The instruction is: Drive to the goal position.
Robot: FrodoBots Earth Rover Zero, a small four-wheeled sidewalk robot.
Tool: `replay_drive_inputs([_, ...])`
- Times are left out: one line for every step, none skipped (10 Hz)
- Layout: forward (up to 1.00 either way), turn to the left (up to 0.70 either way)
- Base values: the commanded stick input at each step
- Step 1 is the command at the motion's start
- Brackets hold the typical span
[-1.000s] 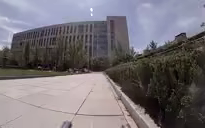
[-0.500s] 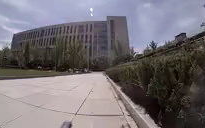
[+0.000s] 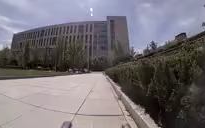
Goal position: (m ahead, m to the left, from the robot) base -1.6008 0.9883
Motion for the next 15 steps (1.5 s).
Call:
replay_drive_inputs([0.04,0.00])
replay_drive_inputs([0.04,0.00])
replay_drive_inputs([0.04,0.00])
replay_drive_inputs([0.00,0.00])
replay_drive_inputs([0.00,0.00])
replay_drive_inputs([0.02,0.00])
replay_drive_inputs([0.04,0.00])
replay_drive_inputs([0.01,0.00])
replay_drive_inputs([0.01,0.00])
replay_drive_inputs([0.03,0.00])
replay_drive_inputs([0.04,0.00])
replay_drive_inputs([0.04,0.00])
replay_drive_inputs([0.03,0.00])
replay_drive_inputs([0.01,0.00])
replay_drive_inputs([0.00,0.00])
